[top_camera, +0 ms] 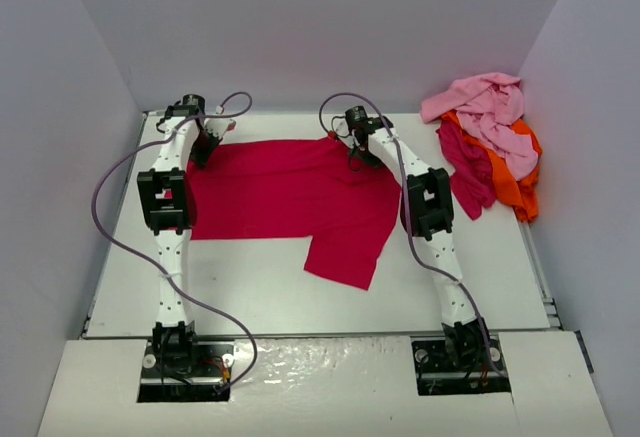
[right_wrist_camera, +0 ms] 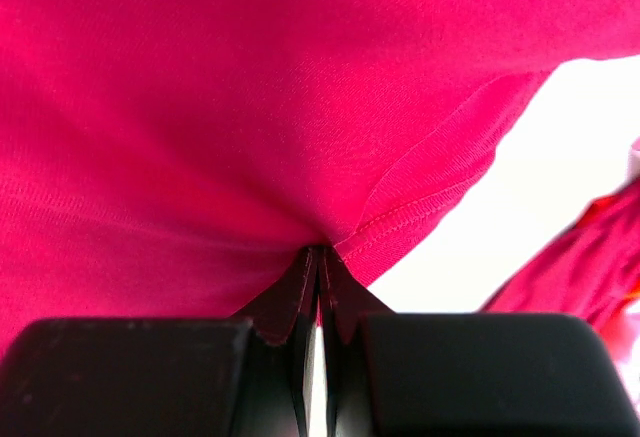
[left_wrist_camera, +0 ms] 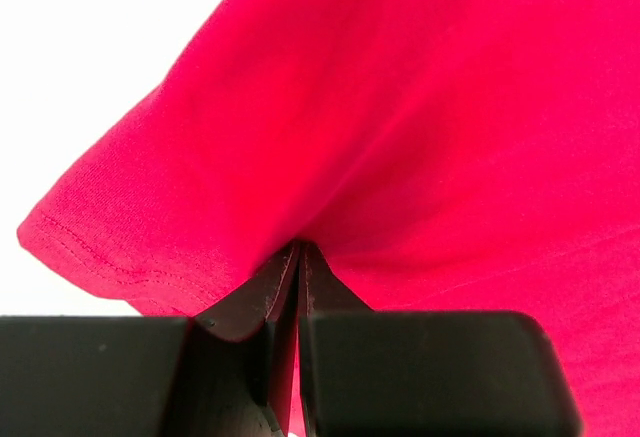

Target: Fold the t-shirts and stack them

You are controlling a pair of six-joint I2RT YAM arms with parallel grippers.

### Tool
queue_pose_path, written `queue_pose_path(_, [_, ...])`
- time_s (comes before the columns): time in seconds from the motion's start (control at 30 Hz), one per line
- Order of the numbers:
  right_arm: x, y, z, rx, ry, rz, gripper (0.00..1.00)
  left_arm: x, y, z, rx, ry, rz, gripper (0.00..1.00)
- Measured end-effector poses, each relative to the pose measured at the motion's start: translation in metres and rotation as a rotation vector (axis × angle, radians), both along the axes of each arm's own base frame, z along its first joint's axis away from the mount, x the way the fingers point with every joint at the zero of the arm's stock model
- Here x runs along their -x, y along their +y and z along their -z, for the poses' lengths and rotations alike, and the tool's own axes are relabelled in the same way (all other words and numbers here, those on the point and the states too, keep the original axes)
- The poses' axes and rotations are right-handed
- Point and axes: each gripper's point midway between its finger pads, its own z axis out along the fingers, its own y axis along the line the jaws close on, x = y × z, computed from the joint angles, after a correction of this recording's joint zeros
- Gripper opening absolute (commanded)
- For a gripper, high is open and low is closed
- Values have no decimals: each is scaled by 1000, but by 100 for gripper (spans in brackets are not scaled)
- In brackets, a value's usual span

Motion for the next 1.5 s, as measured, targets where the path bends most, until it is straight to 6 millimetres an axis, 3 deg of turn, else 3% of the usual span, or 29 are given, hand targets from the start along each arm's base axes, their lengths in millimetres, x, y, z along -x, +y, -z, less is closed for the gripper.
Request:
queue_pose_path(0.23, [-25, -28, 0, 52, -72, 34, 0, -19, -27, 0, -37, -40, 49, 0])
queue_pose_path(0.27, [-28, -33, 0, 53, -79, 39, 5, -20, -32, -1, -39, -44, 54, 0])
queue_pose_path(0.43, [-42, -54, -7, 68, -138, 77, 72, -27, -48, -1, -25, -88, 59, 20])
queue_pose_path(0.5, [-48, -59, -19, 79, -183, 87, 85, -29, -49, -3, -18, -110, 43, 29])
queue_pose_path(0.77, [-47, -60, -28, 59, -204, 95, 87, -35, -45, -17, 23, -183, -42, 45])
queue_pose_path(0.93, [-36, -56, -42, 26, -200, 97, 87, -30, -47, -53, 38, -249, -50, 52])
queue_pose_path(1.13, [-5, -45, -105, -13, -258, 64, 86, -6, -47, -121, 46, -350, -31, 51])
queue_pose_path(1.23, [31, -37, -134, -29, -266, 21, 84, 21, -48, -139, 50, -364, 13, 50])
queue_pose_path(1.4, [93, -22, -159, -70, -249, -82, 82, 89, -45, -126, 30, -268, 114, 47])
queue_pose_path(1.5, [136, -21, -145, -71, -171, -140, 79, 138, -40, -93, 4, -157, 187, 45])
